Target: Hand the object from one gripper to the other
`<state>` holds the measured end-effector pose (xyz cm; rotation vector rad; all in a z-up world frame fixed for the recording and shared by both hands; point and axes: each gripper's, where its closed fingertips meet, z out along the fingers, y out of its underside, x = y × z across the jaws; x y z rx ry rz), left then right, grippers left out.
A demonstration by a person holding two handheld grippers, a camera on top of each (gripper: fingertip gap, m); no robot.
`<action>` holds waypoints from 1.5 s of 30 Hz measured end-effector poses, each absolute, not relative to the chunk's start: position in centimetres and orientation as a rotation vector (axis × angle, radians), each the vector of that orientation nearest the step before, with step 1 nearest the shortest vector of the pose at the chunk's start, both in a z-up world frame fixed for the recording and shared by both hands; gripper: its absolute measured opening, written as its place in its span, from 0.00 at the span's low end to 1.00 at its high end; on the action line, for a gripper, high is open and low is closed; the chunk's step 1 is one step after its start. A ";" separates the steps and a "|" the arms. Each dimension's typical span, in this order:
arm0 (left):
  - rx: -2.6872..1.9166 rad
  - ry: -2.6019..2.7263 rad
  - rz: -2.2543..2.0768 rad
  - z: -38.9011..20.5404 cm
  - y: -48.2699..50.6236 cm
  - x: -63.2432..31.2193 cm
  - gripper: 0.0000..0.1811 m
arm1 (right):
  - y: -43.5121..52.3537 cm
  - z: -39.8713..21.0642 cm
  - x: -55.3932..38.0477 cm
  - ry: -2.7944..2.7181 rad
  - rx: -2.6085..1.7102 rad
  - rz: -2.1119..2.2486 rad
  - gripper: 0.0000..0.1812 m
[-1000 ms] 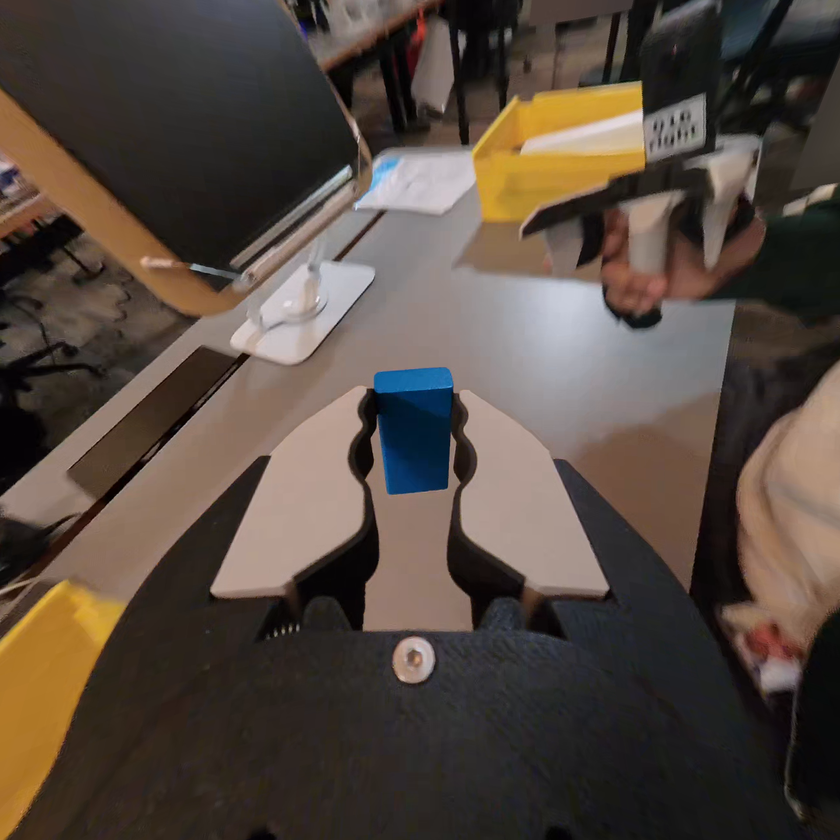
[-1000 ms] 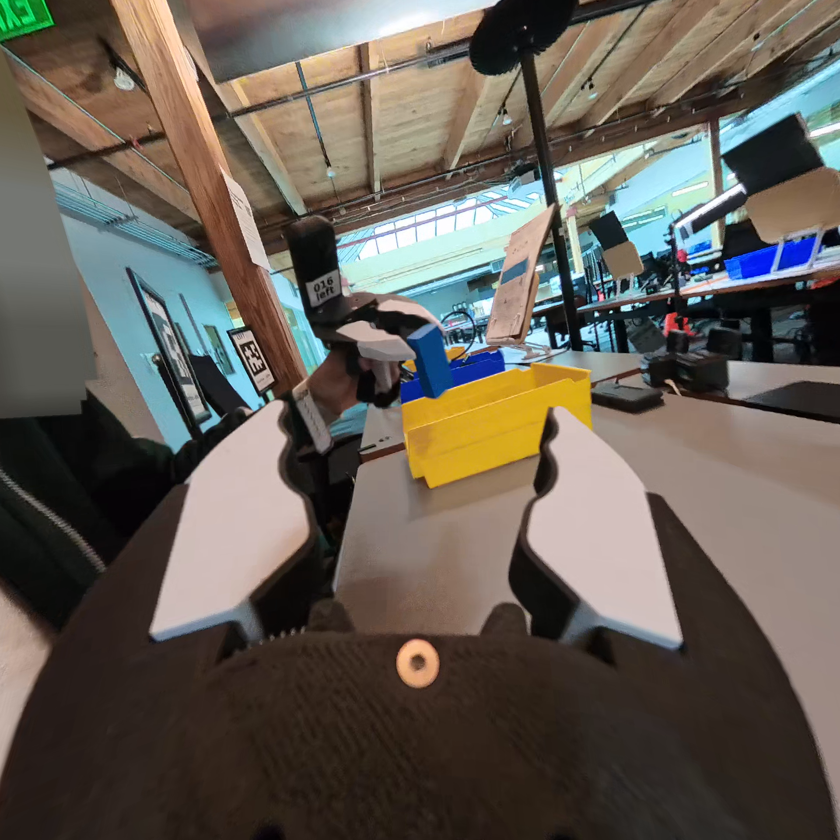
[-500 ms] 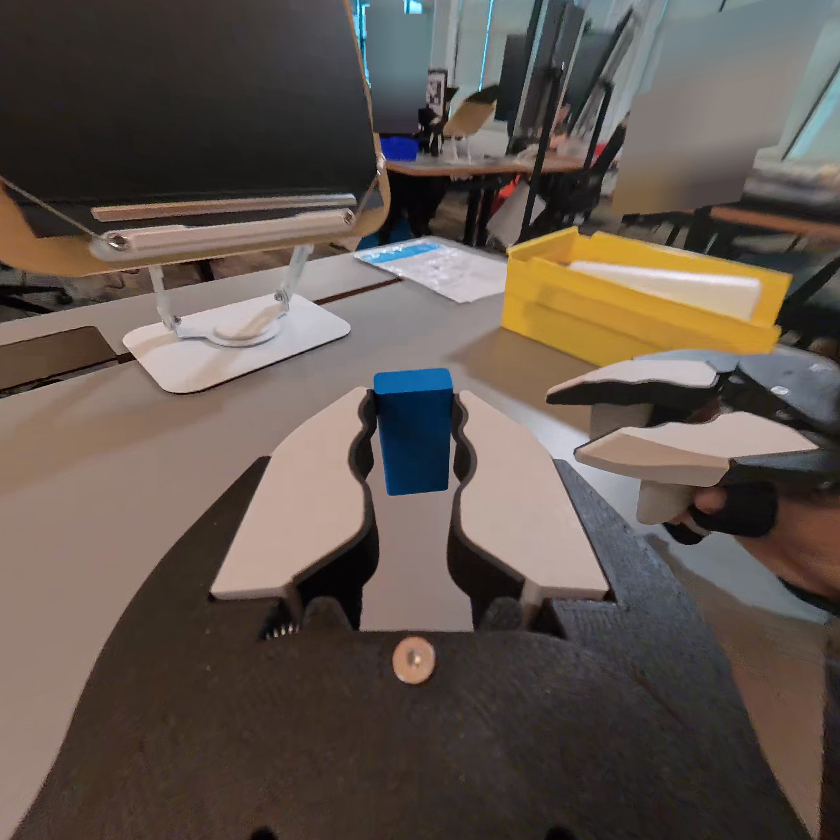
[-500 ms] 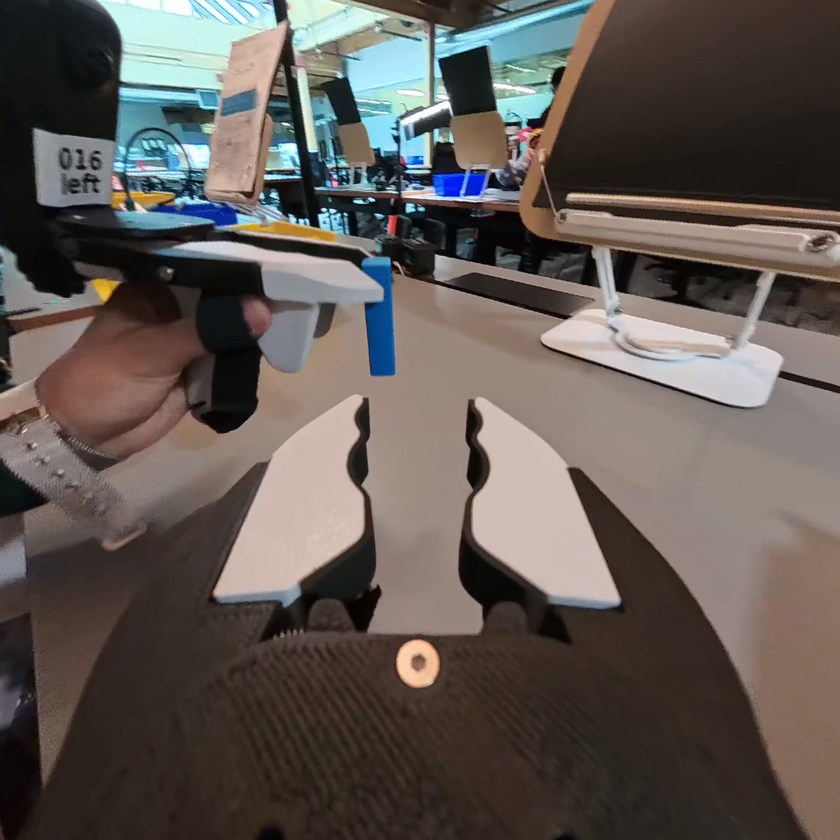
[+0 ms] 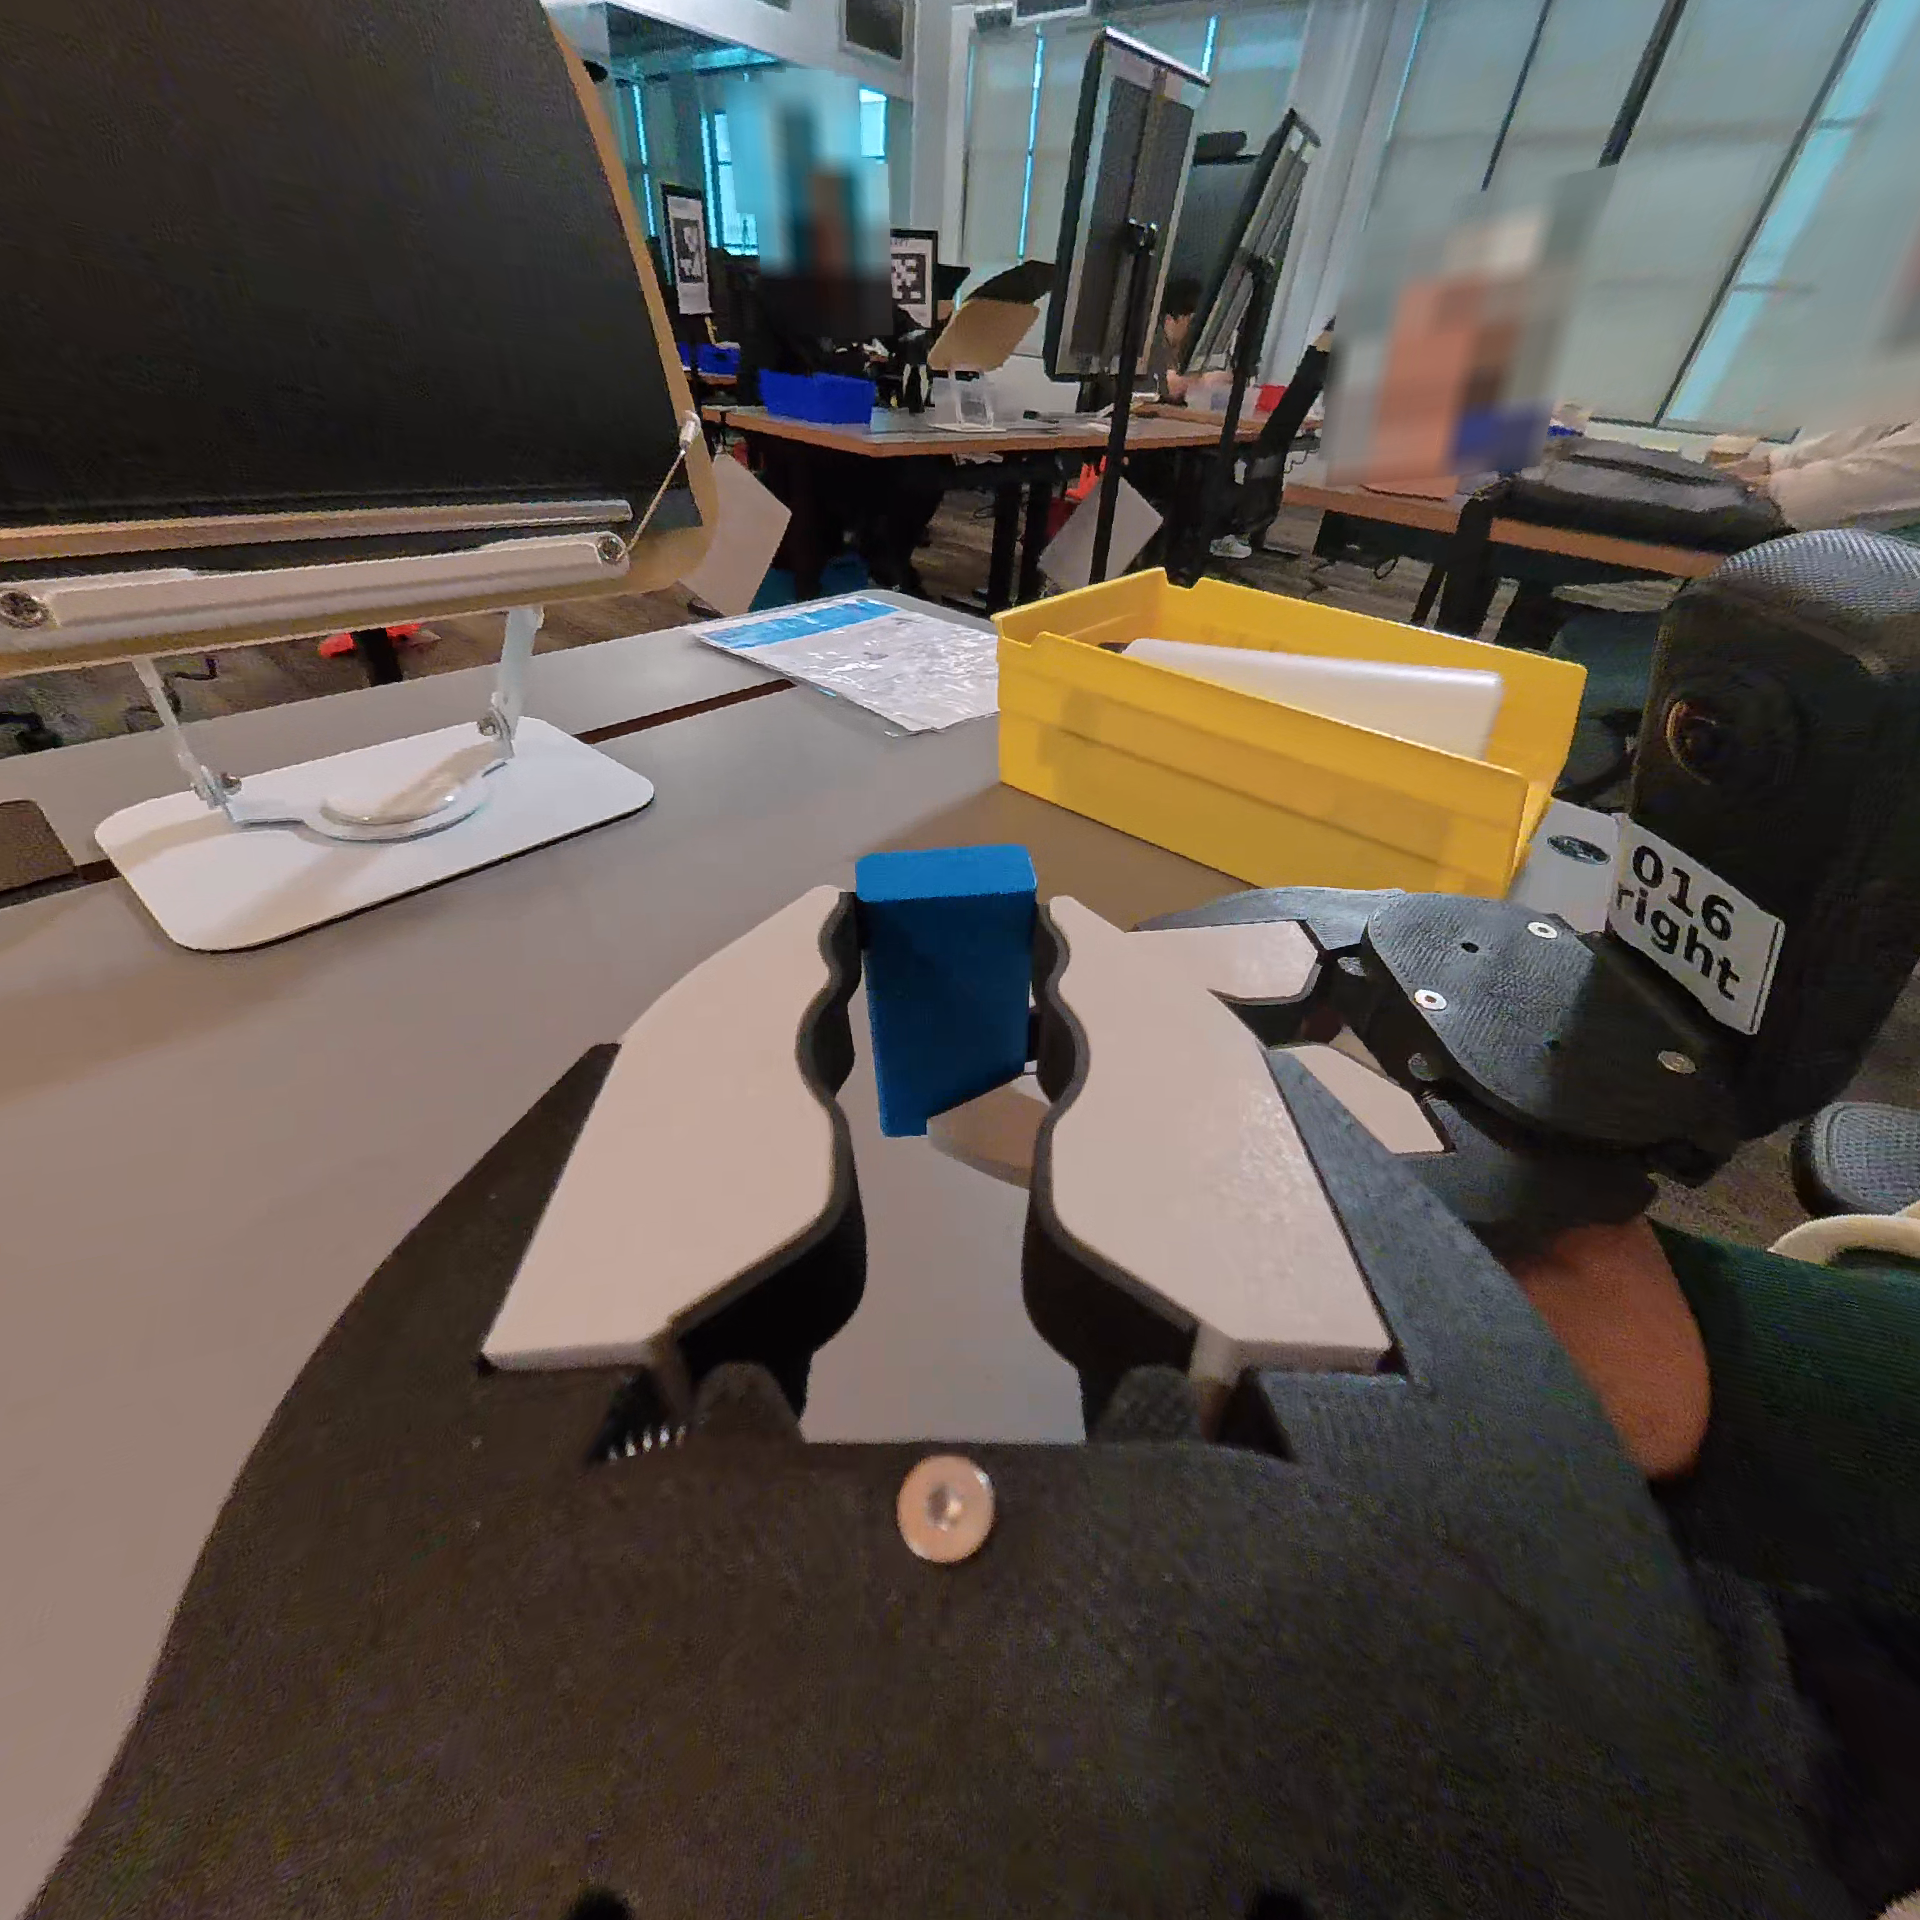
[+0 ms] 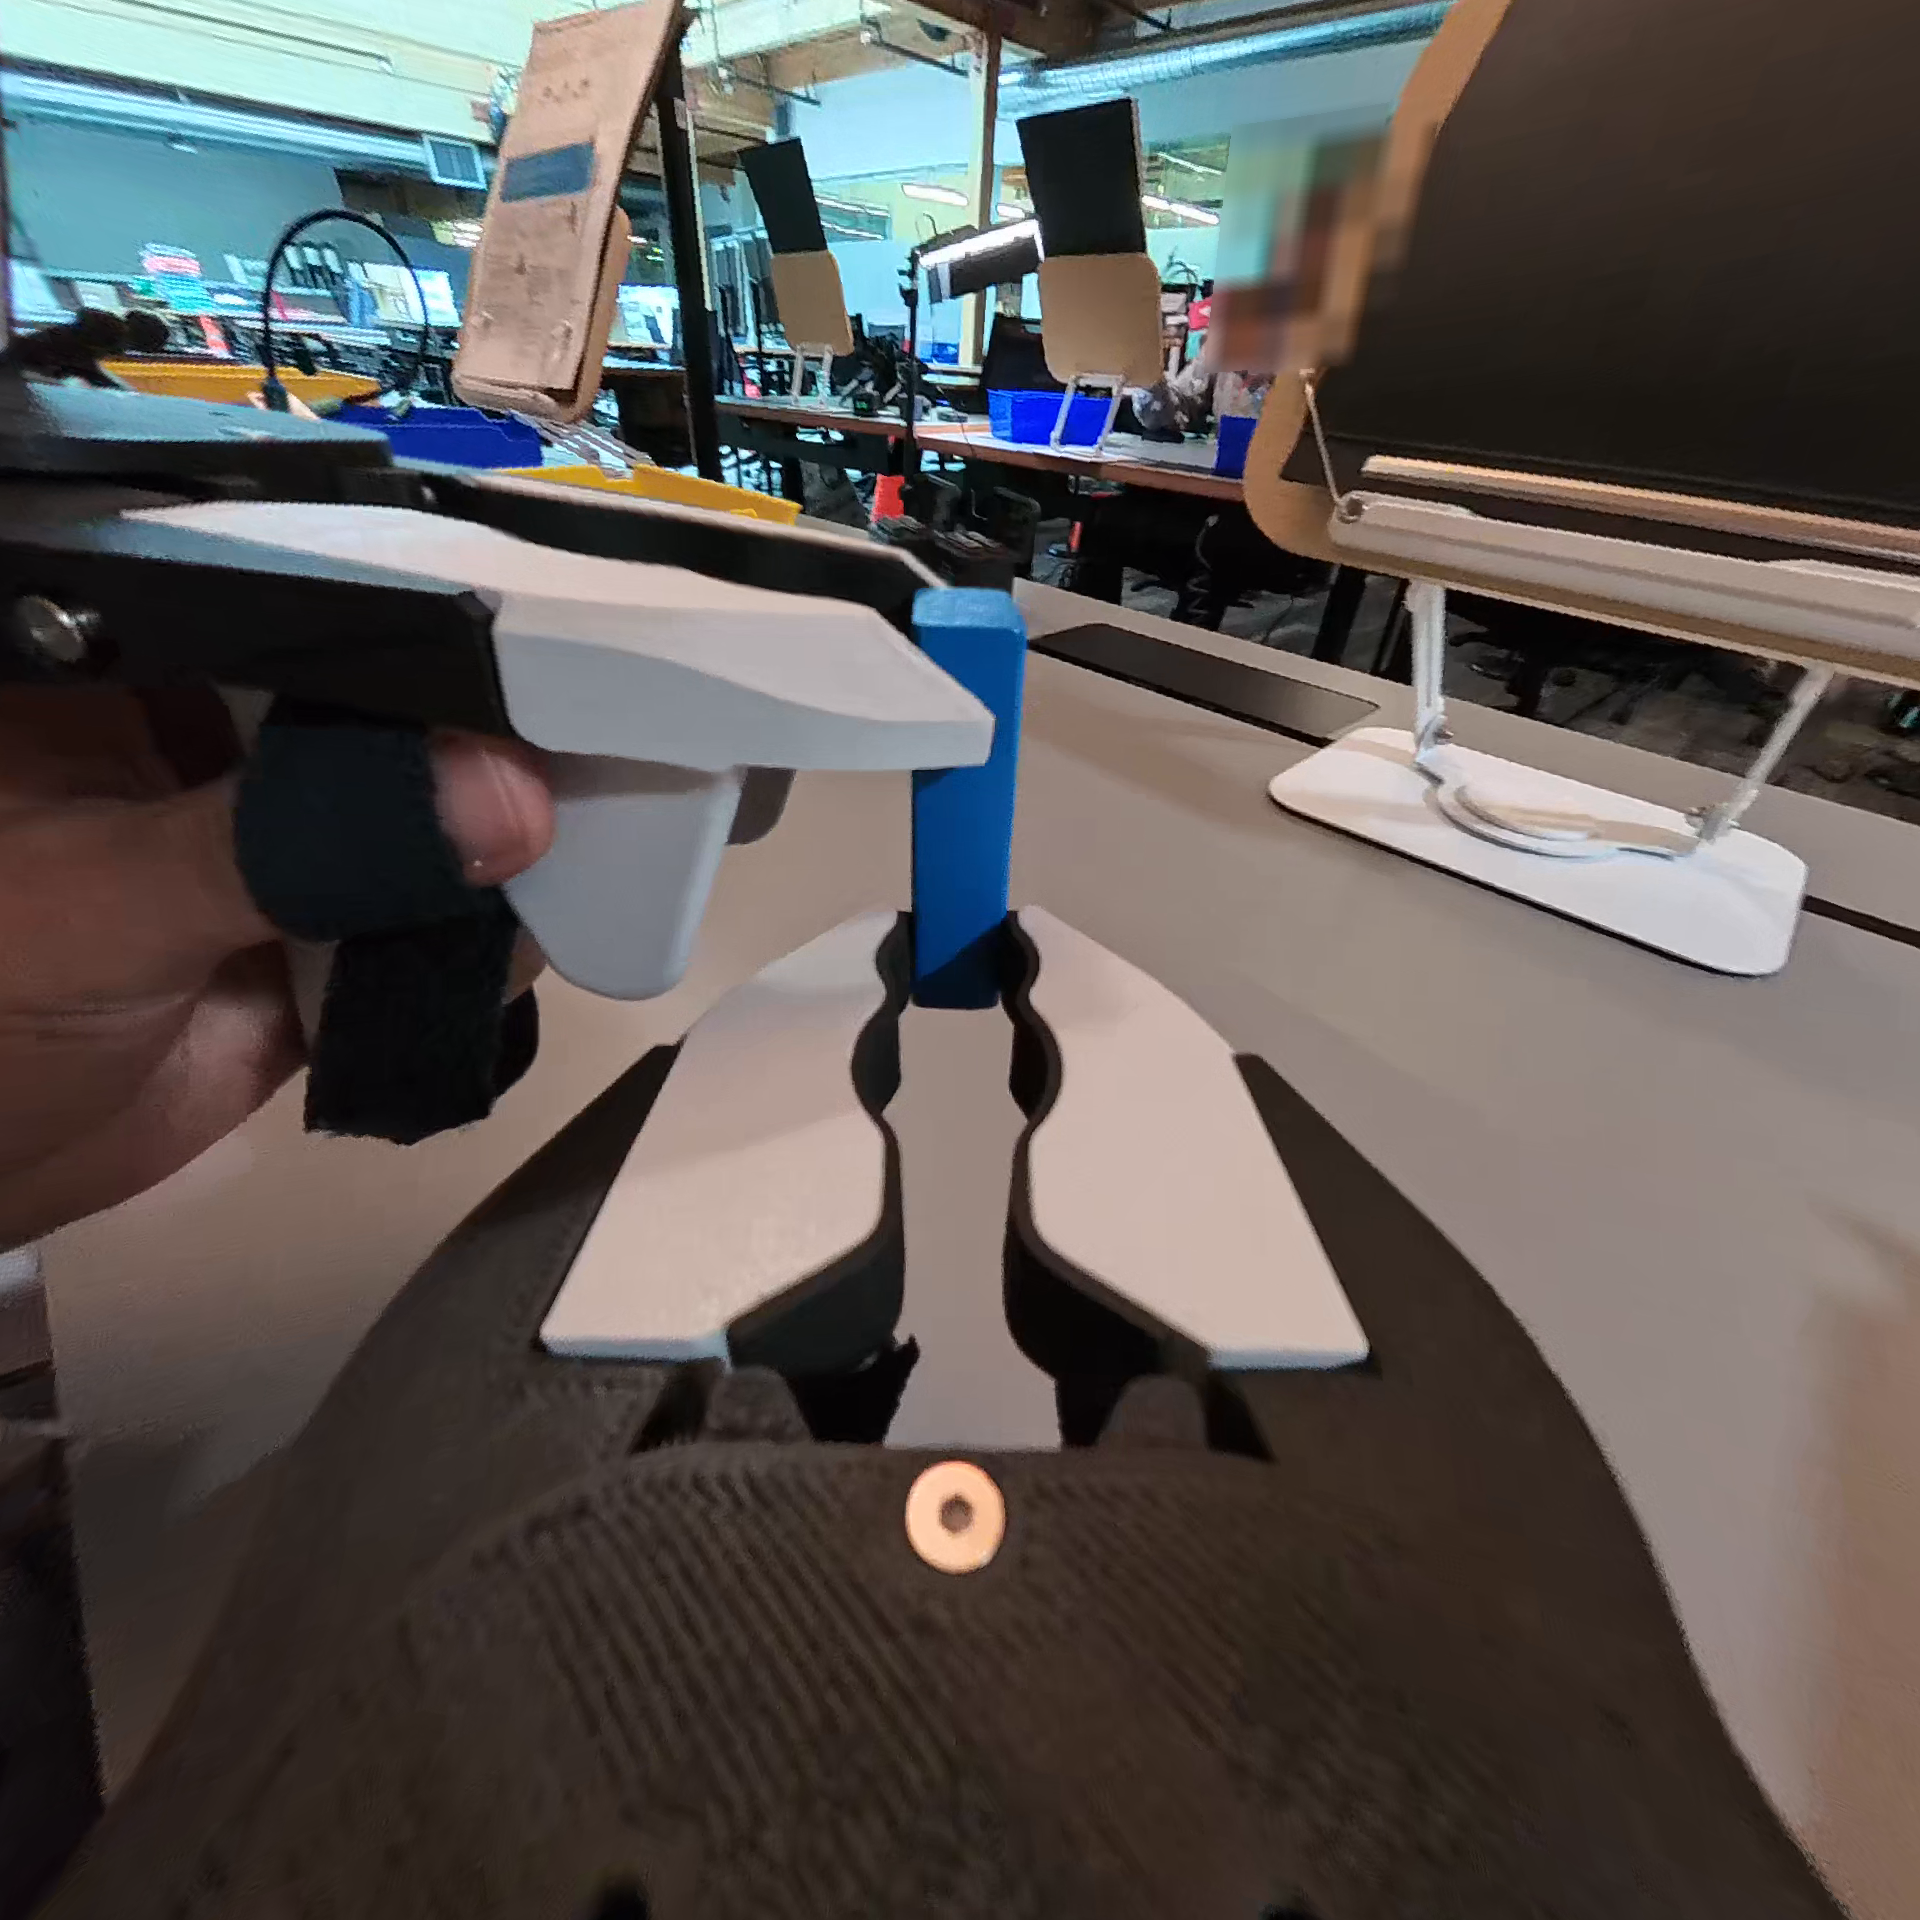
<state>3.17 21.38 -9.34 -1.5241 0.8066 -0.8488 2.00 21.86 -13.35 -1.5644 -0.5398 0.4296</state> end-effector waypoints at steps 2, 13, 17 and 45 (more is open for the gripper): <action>-1.526 0.791 -0.872 -9.3 21.4 2.5 0.18 | 21.9 -13.3 1.4 -0.571 -1.553 0.448 0.09; -1.451 0.830 -0.988 -11.4 22.2 -3.3 0.53 | 22.4 -10.1 -0.2 -0.650 -1.406 1.106 0.09; -1.415 0.856 -1.286 -11.1 20.0 -4.3 0.26 | 21.5 -9.7 -2.2 -0.708 -1.355 1.339 0.09; -1.765 0.881 -2.108 -13.6 19.4 2.7 0.10 | 18.9 -12.4 2.0 -1.061 -1.233 0.423 0.58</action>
